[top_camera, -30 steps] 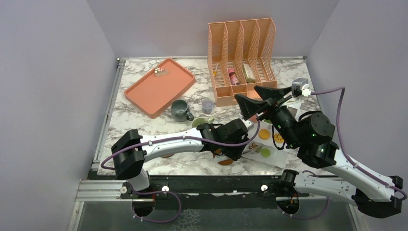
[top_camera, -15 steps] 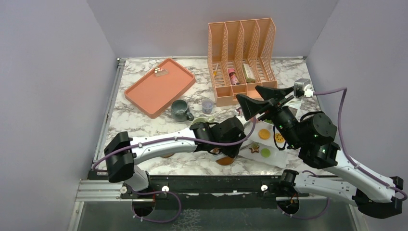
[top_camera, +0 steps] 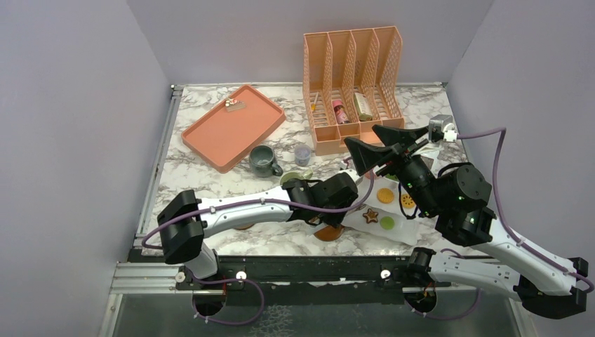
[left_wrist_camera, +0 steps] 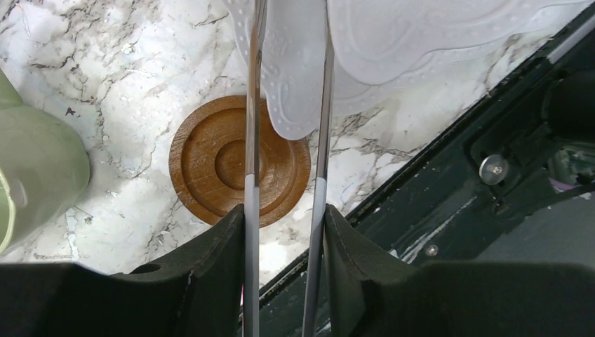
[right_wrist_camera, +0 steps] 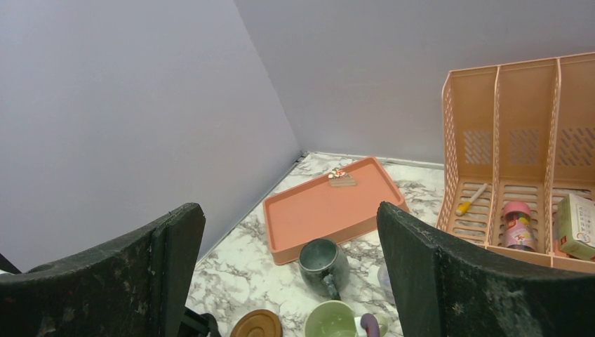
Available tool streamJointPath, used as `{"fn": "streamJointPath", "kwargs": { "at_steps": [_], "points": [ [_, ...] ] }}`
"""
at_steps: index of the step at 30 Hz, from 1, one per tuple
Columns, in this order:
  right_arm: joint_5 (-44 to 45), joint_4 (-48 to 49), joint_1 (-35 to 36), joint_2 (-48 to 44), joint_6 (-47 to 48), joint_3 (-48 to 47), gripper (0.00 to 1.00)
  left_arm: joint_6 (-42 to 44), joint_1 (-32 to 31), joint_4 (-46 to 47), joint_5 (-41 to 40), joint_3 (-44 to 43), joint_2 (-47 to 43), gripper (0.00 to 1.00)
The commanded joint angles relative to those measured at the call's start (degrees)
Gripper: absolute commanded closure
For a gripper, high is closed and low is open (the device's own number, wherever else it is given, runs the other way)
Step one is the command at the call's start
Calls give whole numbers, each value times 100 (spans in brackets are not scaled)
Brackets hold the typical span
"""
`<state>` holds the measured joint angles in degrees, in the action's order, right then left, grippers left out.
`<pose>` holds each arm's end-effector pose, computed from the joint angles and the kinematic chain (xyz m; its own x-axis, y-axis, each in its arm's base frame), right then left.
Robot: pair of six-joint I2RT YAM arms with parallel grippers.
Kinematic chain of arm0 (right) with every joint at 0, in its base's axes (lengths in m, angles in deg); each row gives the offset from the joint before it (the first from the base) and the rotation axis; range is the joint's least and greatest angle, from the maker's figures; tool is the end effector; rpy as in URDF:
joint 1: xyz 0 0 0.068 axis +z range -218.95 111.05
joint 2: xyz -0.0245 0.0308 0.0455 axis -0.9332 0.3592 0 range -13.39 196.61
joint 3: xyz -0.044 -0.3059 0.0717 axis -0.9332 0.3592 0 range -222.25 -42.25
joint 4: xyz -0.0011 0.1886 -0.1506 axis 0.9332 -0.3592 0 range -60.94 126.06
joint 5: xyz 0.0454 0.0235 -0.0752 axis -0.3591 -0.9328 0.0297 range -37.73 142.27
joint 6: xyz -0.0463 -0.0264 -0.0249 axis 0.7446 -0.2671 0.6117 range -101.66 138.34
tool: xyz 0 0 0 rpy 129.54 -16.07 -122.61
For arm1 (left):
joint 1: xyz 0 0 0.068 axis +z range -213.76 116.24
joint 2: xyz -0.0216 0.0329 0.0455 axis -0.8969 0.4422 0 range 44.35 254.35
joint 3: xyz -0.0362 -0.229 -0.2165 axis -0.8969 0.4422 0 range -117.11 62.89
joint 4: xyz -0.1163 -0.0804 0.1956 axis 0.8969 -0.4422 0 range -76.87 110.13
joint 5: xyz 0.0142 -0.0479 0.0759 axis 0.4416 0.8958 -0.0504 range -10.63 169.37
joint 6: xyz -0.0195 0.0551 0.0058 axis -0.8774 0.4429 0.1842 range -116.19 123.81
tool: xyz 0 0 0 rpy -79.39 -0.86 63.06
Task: Serve the afternoon tea
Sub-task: Place the desert on the desert table.
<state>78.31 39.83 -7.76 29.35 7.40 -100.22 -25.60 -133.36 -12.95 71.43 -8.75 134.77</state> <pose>0.0640 0.0773 0.4768 0.0427 0.4312 -0.9013 -0.6062 0.7282 0.3197 0.1187 -0.3024 0.3167 -0.6800 0.4334 -0.5914 0.6481 0.7324 -0.2085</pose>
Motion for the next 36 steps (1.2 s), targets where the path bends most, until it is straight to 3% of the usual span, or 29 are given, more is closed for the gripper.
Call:
{"fn": "streamJointPath", "kwargs": {
  "at_steps": [1,26,36],
  "points": [
    [-18,117,42,-70,3,-30,2,70,13,46,-255,-167,179,65],
    [-9,188,42,-45,203,-92,2,585,13,92,-535,-945,1176,67],
    [-29,203,42,-5,259,-112,2,266,19,-225,-721,-596,643,67]
  ]
}}
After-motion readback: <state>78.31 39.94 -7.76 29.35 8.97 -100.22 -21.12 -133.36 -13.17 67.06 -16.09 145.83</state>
